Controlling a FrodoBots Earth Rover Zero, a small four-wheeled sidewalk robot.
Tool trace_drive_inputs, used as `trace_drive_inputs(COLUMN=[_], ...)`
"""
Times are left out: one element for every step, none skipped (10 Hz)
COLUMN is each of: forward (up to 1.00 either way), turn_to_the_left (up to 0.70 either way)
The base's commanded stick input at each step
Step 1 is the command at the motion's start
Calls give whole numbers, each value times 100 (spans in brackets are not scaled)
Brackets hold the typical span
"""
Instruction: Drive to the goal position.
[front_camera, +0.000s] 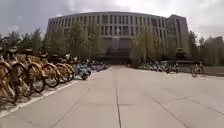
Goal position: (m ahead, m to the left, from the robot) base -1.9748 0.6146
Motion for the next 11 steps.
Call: trace_drive_inputs(forward=[50, 50, 50, 50, 23, 0, 0, 0, 0, 0, 0], turn_to_the_left=[-2, -2, -2, -2, -28, -50, -50, -50, -50, -50, -50])
